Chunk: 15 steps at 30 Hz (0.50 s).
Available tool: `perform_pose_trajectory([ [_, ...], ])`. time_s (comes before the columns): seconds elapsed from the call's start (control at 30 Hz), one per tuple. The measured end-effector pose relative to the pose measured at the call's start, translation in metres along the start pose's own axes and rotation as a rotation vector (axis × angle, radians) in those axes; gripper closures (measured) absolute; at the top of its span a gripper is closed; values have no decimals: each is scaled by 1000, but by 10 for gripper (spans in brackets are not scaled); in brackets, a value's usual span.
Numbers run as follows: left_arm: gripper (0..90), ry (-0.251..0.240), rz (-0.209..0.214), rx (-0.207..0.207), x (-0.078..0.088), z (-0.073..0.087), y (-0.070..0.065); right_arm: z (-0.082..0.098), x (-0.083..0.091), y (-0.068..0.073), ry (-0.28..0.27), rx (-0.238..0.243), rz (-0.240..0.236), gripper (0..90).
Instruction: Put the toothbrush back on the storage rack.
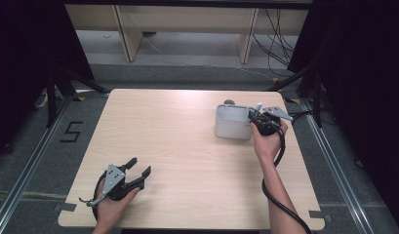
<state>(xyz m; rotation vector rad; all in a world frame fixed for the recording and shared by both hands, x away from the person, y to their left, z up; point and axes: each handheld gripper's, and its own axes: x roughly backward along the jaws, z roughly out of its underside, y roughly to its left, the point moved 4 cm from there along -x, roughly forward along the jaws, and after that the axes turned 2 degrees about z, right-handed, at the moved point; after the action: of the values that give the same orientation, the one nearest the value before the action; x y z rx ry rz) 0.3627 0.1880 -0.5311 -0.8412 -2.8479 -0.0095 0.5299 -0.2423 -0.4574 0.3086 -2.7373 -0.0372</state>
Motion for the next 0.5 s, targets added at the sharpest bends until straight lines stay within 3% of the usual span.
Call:
perform_pose_trajectory([
  [0.03,354,21,-7,-4,2,0,0,0,1,0,0,4,7,646],
  [0.1,354,-2,0,-2,0,0,0,0,4,1,-25,9,7,600],
  [0.13,354,-1,-1,-2,0,0,0,0,6,3,-11,-16,13,577],
  [0.23,354,19,-7,-5,1,0,0,0,9,1,-13,3,21,507],
  [0.27,354,2,-2,-3,0,0,0,1,13,2,-3,-16,23,470],
  [0.3,354,-3,0,-2,0,0,0,0,13,-2,-14,23,20,451],
  [0.33,354,-1,-1,-2,0,0,0,2,16,1,-5,-38,19,436],
  [0.4,354,-1,0,-3,0,0,0,2,17,-2,1,-10,23,426],
  [0.43,355,18,-7,-6,1,0,0,3,20,0,10,-39,17,418],
  [0.5,355,17,-7,-8,1,0,0,6,24,-2,13,-17,19,405],
])
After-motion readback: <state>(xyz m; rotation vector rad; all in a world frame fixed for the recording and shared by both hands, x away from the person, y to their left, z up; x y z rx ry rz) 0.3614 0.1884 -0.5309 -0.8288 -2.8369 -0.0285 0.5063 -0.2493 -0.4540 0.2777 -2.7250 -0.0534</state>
